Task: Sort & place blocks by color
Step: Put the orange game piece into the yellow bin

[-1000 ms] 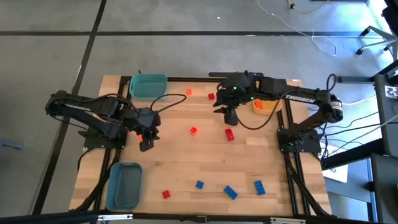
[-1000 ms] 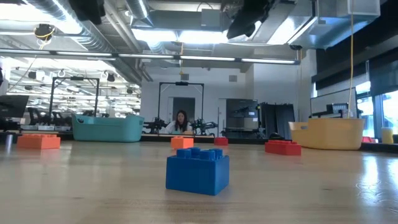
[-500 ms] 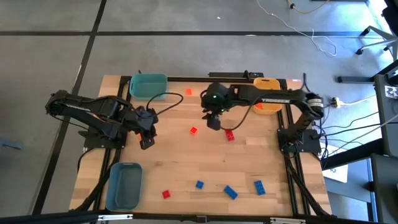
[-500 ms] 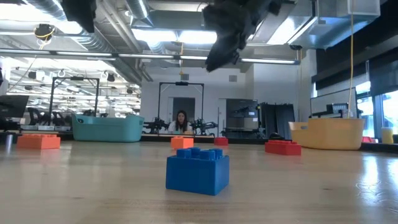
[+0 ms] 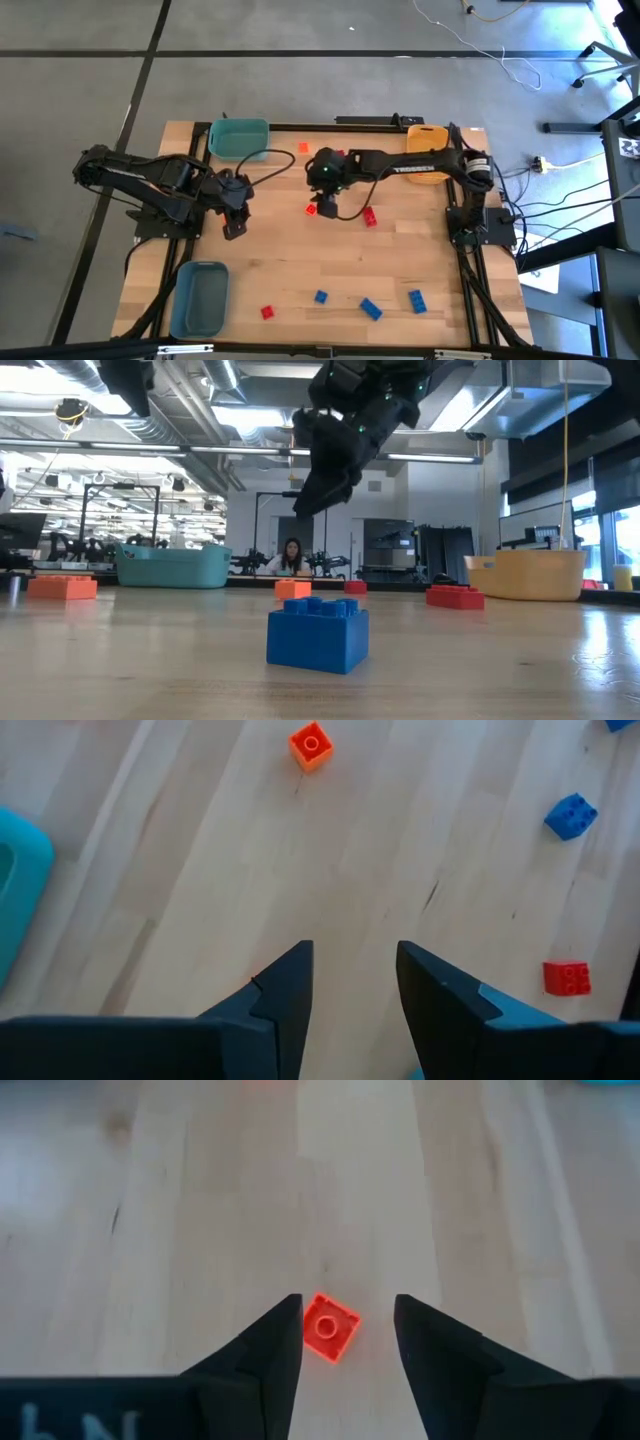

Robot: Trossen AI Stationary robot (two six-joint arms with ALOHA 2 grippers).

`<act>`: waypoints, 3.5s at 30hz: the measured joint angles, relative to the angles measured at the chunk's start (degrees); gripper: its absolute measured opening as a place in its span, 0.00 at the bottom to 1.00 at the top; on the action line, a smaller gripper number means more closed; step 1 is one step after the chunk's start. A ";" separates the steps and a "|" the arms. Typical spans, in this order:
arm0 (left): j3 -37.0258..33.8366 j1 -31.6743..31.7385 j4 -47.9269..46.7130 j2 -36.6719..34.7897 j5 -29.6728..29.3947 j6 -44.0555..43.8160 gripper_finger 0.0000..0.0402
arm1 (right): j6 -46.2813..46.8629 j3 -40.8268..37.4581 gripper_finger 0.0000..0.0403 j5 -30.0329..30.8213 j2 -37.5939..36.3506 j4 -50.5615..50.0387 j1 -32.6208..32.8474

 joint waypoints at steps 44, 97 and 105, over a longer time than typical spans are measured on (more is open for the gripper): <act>0.00 0.00 0.05 -0.02 -0.02 3.46 0.35 | 11.39 -0.33 0.40 13.51 10.19 2.60 3.77; 0.02 0.01 0.03 0.00 0.01 3.53 0.35 | 14.00 -0.42 0.00 2.49 13.75 6.84 0.99; 0.02 0.01 0.03 0.00 0.01 3.55 0.35 | 15.54 -0.37 0.01 2.36 13.72 6.62 0.36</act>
